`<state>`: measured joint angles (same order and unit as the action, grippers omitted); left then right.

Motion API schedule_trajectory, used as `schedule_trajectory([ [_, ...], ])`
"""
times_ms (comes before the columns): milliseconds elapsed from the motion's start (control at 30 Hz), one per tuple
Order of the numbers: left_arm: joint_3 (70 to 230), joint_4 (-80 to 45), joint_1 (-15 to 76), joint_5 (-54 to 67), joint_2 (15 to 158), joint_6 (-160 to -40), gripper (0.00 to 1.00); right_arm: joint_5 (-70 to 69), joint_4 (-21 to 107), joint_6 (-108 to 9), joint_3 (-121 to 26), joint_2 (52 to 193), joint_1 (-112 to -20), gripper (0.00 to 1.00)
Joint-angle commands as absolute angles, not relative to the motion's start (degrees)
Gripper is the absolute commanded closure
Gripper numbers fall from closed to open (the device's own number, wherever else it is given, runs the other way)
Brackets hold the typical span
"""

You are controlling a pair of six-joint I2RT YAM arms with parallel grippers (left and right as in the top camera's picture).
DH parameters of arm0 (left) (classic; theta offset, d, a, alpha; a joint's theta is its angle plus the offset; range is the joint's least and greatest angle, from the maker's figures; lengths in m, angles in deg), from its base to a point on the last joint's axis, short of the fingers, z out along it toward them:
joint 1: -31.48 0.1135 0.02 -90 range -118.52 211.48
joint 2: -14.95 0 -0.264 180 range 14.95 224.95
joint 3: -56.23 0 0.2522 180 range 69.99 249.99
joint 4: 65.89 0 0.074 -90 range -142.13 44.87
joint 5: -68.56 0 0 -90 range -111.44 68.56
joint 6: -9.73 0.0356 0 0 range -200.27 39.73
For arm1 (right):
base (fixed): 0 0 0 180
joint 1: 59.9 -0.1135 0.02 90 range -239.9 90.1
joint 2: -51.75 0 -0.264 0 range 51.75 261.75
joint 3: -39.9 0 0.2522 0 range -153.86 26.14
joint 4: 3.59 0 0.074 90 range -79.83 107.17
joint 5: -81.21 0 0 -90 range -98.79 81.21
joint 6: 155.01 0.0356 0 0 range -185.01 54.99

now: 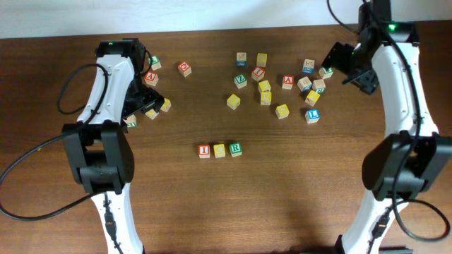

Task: Spell out ICRA
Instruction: 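Move the right gripper to the red A block and grasp it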

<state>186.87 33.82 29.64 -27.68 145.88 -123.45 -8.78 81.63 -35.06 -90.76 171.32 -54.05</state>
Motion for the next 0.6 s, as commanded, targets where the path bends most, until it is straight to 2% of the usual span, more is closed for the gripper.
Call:
schedule_trajectory([
  [0,186.9,33.9,29.8,-27.9,144.5,-124.0,0.01,-5.7,80.6,-42.3,-91.4,173.8,-56.0,0.26],
  [67,186.9,33.9,29.8,-27.9,144.5,-124.0,0.01,-2.8,78.6,-46.6,-91.4,173.8,-58.6,0.34],
  [200,186.9,33.9,29.8,-27.9,144.5,-124.0,0.01,-8.5,72.8,-46.8,-91.4,175.1,-64.9,0.32],
  [267,186.9,33.9,29.8,-27.9,144.5,-124.0,0.01,-10.0,69.7,-46.6,-91.4,177.0,-67.1,0.28],
  [433,186.9,33.9,29.8,-27.9,144.5,-124.0,0.01,-9.7,65.0,-46.6,-91.4,181.2,-68.3,0.33],
  [567,186.9,33.9,29.8,-27.9,144.5,-124.0,0.01,-9.5,62.5,-46.8,-91.4,184.1,-68.3,0.34],
])
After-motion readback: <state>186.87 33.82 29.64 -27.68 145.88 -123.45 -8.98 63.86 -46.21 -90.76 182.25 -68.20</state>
